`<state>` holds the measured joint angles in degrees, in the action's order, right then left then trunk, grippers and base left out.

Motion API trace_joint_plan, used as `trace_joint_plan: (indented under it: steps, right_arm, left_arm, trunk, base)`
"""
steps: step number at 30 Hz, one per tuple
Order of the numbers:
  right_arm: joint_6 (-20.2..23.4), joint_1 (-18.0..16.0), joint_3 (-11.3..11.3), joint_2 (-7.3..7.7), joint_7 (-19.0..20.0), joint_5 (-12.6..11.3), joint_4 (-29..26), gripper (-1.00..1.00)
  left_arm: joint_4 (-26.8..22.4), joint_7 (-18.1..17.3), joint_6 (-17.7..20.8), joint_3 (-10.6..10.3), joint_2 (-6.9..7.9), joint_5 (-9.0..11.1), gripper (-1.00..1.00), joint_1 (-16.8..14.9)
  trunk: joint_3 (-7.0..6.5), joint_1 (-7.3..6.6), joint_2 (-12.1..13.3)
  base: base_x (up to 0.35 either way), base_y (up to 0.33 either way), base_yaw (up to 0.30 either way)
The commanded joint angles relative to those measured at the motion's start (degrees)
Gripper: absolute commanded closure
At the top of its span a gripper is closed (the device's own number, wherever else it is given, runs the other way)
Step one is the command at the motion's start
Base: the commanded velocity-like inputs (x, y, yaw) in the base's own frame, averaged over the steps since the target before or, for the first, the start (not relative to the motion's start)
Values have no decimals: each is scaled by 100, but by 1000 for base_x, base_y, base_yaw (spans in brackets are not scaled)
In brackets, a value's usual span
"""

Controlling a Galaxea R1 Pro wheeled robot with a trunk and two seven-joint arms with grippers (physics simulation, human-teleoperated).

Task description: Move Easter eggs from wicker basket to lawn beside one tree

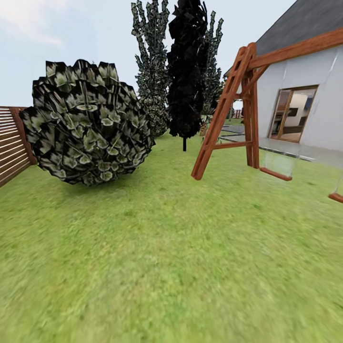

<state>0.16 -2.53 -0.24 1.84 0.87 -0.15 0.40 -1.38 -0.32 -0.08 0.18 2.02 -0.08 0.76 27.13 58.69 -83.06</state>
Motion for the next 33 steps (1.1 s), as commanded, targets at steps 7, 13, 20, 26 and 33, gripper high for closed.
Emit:
trace_joint_plan:
  steps: [7, 13, 20, 26, 33]
  right_arm:
    - [2, -3, -1, 1, 9, -2, 4, -100]
    - [2, -2, -2, 1, 9, -2, 4, -100]
    - [2, -4, -2, 1, 9, -2, 4, -100]
    - [2, -4, -1, 1, 9, -2, 4, -100]
    - [2, -4, 0, 1, 9, -2, 4, -100]
  left_arm:
    - [-11, -3, -1, 2, 1, -1, -100, 4]
    - [-11, -3, -1, 0, 1, -1, -100, 4]
    - [-11, -3, -1, 0, 1, -1, -100, 4]
    - [-11, -3, -1, 2, 1, -1, -100, 4]
    - [-11, -3, -1, 2, 1, -1, -100, 4]
  trunk:
    - [4, 4, -2]
    - [4, 4, -2]
    - [4, 4, -2]
    - [4, 4, -2]
    - [4, 4, -2]
  base:
    - [346, 0, 0]
    - [346, 0, 0]
    - [346, 0, 0]
    - [346, 0, 0]
    - [346, 0, 0]
